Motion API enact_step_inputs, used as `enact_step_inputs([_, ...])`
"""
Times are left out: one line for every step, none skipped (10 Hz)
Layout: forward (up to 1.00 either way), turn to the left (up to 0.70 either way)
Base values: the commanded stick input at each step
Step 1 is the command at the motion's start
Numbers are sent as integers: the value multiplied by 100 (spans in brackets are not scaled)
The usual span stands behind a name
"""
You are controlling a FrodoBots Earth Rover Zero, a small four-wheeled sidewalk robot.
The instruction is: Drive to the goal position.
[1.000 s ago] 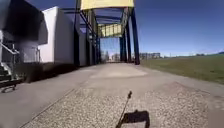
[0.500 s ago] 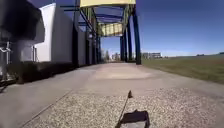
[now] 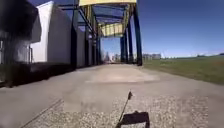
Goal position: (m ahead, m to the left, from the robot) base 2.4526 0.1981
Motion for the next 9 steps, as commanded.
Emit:
enact_step_inputs([100,0])
enact_step_inputs([100,0])
enact_step_inputs([100,0])
enact_step_inputs([100,0])
enact_step_inputs([100,0])
enact_step_inputs([100,0])
enact_step_inputs([100,0])
enact_step_inputs([100,0])
enact_step_inputs([100,0])
